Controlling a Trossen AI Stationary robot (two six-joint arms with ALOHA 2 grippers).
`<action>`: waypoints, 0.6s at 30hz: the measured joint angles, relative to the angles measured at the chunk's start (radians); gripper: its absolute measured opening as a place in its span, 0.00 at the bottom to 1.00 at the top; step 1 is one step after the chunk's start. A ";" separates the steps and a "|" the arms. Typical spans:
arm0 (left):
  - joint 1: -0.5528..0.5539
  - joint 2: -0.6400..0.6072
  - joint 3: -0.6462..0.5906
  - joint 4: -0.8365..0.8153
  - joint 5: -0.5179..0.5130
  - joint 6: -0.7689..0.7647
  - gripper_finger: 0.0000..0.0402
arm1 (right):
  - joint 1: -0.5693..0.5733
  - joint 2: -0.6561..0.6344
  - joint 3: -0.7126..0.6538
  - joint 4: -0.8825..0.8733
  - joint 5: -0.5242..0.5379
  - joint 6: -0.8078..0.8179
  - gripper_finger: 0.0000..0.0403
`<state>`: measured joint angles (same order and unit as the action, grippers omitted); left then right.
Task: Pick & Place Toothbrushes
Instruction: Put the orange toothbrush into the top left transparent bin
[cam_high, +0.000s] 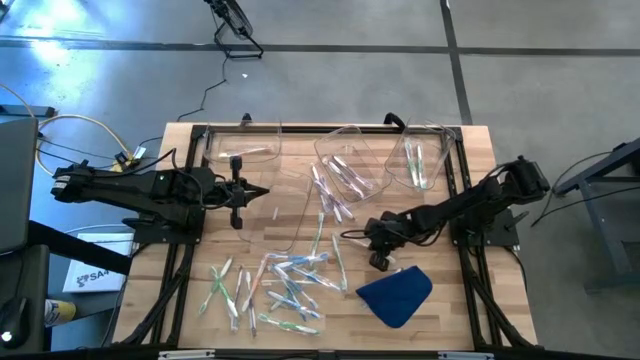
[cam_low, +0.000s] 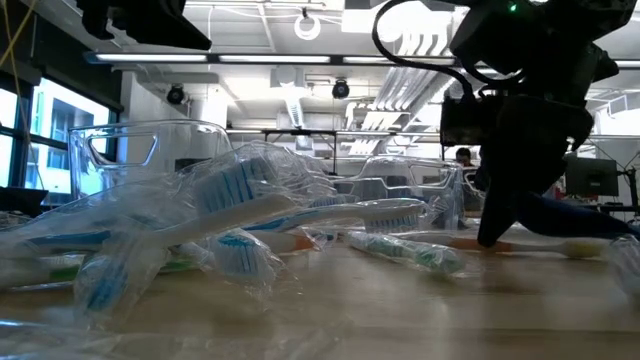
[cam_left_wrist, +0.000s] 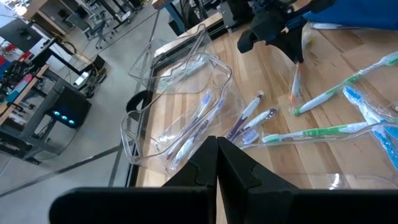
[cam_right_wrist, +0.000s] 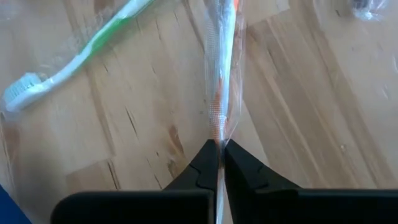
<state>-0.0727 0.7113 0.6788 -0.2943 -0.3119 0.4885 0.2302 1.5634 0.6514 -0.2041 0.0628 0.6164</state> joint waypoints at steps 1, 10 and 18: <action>0.000 0.000 0.000 0.000 0.000 0.000 0.00 | 0.000 -0.010 -0.001 -0.004 0.007 -0.012 0.01; 0.000 0.000 0.000 0.002 0.000 0.000 0.00 | -0.003 -0.139 -0.003 -0.011 0.092 -0.087 0.00; 0.000 0.000 0.000 0.009 0.000 0.001 0.00 | -0.019 -0.266 -0.002 -0.008 0.150 -0.177 0.00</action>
<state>-0.0727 0.7113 0.6788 -0.2856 -0.3119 0.4899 0.2107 1.2977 0.6498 -0.2121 0.2131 0.4391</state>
